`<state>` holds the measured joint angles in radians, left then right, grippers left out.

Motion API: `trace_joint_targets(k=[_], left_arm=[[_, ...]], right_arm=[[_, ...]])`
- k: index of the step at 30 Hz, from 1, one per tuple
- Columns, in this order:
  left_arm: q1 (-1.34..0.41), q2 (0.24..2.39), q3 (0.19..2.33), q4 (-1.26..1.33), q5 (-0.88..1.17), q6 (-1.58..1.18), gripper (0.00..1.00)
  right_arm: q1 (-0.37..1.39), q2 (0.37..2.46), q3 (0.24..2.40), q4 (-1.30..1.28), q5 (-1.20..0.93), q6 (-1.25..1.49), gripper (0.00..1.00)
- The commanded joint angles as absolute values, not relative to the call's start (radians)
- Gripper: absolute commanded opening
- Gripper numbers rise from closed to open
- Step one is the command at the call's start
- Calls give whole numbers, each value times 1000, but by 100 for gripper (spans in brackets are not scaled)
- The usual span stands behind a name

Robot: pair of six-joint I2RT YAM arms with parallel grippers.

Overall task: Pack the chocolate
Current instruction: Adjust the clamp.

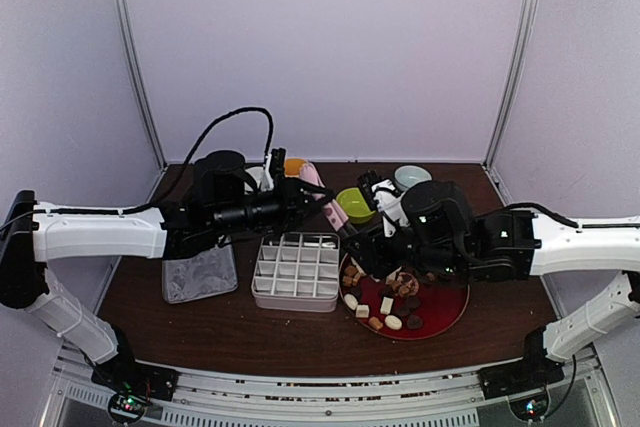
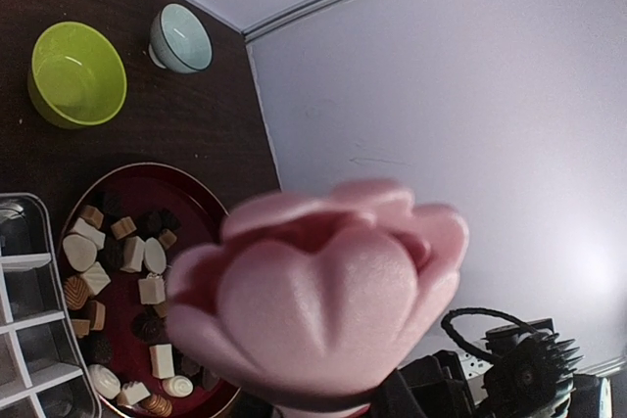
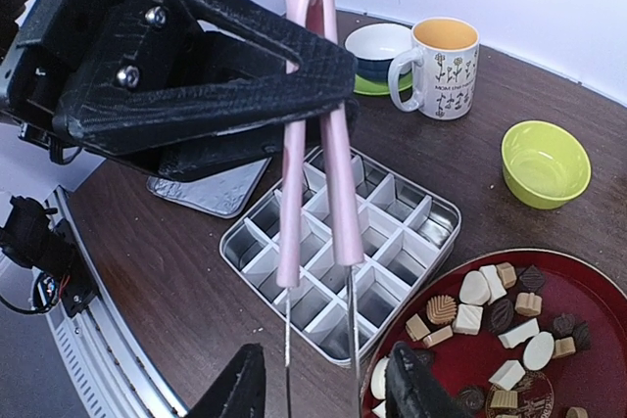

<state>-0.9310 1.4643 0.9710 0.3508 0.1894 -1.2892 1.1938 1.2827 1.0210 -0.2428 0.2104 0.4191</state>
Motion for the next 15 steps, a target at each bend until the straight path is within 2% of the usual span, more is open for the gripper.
trace_joint_targets(k=[1,7,11,15], left_arm=[[-927,1442,963,438,187,-1306,18],[-928,1439,962,449,195,-1310,18],[-927,1440,959,448,196,-1310,18],[-927,1446,959,451,202,-1313,18]], right_arm=[[1200,1299,1024,-237,229,423,41],[1200,1321,1038,-245,234,422,43],[1200,1321,1041,-242,234,423,39],[1200,1321,1047,-244,247,417,42]])
